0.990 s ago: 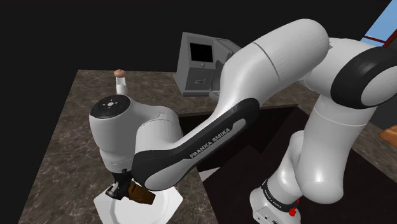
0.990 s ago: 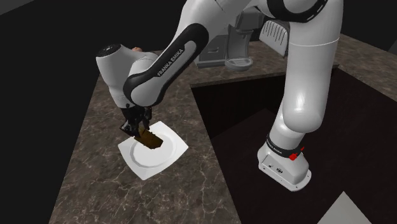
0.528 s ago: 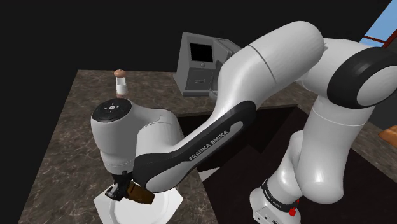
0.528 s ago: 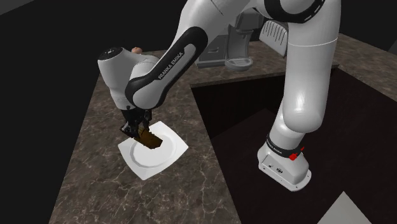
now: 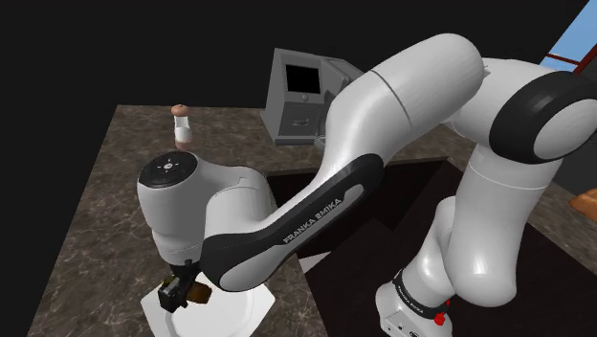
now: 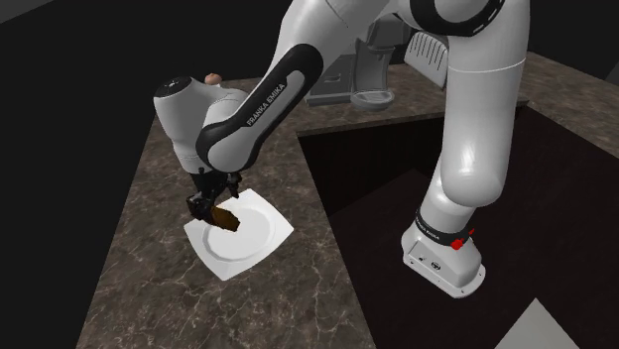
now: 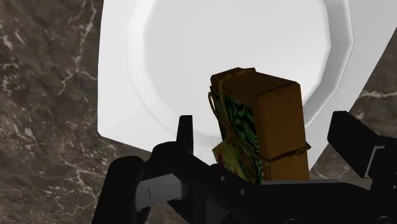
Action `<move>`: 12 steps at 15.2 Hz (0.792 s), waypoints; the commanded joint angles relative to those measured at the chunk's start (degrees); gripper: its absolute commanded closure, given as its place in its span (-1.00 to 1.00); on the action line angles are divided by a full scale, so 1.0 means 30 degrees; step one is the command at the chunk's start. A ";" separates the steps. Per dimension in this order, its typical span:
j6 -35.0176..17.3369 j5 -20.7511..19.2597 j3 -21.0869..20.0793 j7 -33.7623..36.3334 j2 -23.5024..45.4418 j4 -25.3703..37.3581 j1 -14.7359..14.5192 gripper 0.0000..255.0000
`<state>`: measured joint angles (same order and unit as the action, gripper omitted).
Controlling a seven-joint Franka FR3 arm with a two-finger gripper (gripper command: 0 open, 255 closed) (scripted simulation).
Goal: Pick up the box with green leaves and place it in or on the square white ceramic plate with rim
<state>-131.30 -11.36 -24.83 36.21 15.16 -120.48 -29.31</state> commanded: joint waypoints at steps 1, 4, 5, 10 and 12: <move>0.0524 0.0282 -0.0116 -0.0173 -0.0412 0.0156 0.0058 -1.00; 0.2098 0.0977 -0.0356 -0.0638 -0.1427 0.0842 0.0194 -1.00; 0.2098 0.0978 -0.0352 -0.0639 -0.1427 0.0842 0.0191 -1.00; 0.2098 0.0978 -0.0350 -0.0639 -0.1427 0.0842 0.0189 -1.00; 0.2098 0.0978 -0.0350 -0.0639 -0.1427 0.0842 0.0189 -1.00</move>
